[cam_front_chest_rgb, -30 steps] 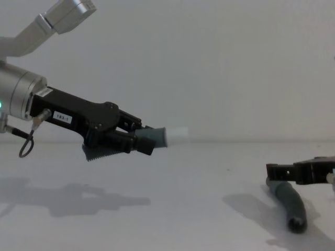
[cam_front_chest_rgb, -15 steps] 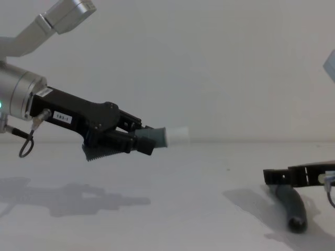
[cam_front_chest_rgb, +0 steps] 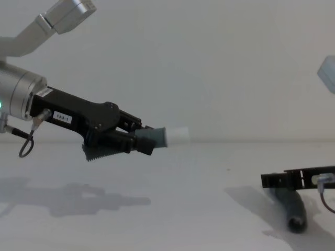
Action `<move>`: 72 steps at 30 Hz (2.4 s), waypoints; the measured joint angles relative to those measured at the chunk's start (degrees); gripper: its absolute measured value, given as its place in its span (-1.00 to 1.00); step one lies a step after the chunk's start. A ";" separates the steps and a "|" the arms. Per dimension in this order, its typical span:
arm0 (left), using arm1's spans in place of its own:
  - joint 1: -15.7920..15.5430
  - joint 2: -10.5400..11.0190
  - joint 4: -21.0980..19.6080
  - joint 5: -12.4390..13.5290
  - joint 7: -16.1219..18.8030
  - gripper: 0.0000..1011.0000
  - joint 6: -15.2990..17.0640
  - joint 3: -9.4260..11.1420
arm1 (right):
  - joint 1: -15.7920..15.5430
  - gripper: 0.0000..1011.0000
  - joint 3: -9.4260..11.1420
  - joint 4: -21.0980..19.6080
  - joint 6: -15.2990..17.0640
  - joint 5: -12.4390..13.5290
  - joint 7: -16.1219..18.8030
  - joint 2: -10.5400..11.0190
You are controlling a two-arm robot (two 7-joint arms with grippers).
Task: Use both hands to pick up one end of the pipe from the table, align the ends, and insert them.
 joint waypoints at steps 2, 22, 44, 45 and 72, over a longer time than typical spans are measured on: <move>0.00 0.00 0.00 0.00 0.00 -0.35 0.00 0.00 | 0.05 0.99 0.05 0.15 0.24 0.02 0.02 -0.12; 0.00 0.00 0.00 0.00 0.00 -0.35 0.00 0.00 | 0.66 0.99 0.35 1.98 1.94 -0.38 0.88 -0.77; 0.00 0.00 0.00 0.00 0.00 -0.35 0.00 0.00 | 0.95 -0.09 0.54 2.74 2.78 -1.25 2.41 -0.57; 0.00 0.00 0.00 0.00 0.00 -0.35 0.00 0.00 | 0.93 -0.21 0.56 2.74 2.79 -1.28 2.55 -0.56; 0.00 0.00 0.00 0.00 0.00 -0.35 0.00 0.00 | 2.49 -0.54 -0.85 4.73 -11.53 -2.52 13.83 4.79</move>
